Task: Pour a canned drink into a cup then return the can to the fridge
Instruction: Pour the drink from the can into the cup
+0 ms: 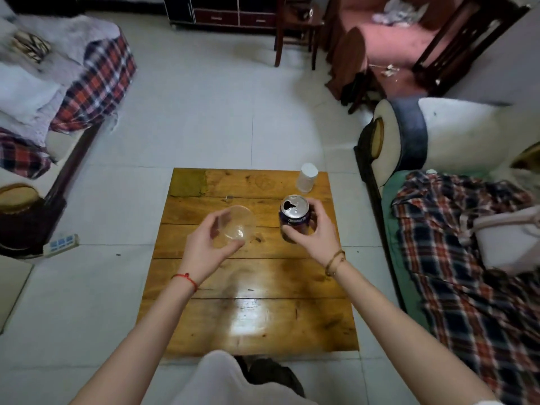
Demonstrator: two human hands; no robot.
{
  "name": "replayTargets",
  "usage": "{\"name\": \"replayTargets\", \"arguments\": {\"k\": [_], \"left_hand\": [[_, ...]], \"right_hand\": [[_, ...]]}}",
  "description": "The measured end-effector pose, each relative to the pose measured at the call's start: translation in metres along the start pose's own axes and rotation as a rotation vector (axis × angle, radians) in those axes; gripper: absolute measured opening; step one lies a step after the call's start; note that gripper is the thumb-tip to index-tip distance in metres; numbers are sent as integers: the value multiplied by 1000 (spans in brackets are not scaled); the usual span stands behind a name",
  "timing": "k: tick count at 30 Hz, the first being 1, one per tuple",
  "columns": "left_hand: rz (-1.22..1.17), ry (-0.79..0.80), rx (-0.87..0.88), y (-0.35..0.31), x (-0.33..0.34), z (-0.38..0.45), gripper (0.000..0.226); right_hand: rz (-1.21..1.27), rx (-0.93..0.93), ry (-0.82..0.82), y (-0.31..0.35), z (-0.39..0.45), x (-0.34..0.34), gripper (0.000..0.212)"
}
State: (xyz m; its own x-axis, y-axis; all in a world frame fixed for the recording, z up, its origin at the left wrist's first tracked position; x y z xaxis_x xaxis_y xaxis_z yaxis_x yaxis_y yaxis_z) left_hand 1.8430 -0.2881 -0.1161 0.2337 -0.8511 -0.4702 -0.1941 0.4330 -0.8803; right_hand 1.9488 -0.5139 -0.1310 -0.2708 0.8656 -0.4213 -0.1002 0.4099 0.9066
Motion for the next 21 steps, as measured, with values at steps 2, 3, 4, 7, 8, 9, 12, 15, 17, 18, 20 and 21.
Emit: {"name": "replayTargets", "arguments": {"k": [2,3,4,7,8,9,12,15,17,18,20,21], "left_hand": [[-4,5,35,-17,-6,4,69],[0,11,56,-25,-9,6,69],[9,18,75,-33,-12,8,68],[41,21,123,-54,-23,15,68],[46,24,136,-60,-27,17,69],[53,25,150,-66,-31,18,68],[68,32,184,-82,-41,21,66],[65,48,202,-95,-48,22,65],[55,37,210,-103,-53,22,62],[51,30,213,-106,-55,22,61],[58,31,220,-111,-57,22,61],[65,33,223,-113,-58,22,61]], "right_hand": [[-36,-65,-2,31,-1,-11,64],[-50,-85,5,45,-1,-16,65],[-64,-99,16,57,-2,-20,67],[-133,-144,43,93,-2,-33,73],[-160,-161,49,104,-3,-36,74],[-185,-180,55,115,-3,-40,73],[-251,-231,69,147,-6,-49,71],[-342,-267,86,175,-9,-56,69],[-394,-290,105,190,-11,-59,67],[-417,-302,115,196,-11,-60,67],[-458,-320,134,208,-12,-60,66],[-477,-331,137,214,-11,-61,66]]}}
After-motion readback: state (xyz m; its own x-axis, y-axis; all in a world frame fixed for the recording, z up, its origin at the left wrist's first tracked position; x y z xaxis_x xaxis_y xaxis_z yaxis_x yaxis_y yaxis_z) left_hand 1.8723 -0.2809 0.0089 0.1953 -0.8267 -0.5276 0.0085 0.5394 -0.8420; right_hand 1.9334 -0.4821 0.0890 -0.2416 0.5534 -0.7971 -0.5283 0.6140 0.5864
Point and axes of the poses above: each hand's wrist, its own z-axis towards the middle knuckle, its own x-axis out of the palm, y = z × x, the point moved 7 cm from there along z, towards the middle knuckle, and after that the axes turned 2 degrees about x, right-handed, at the moved point
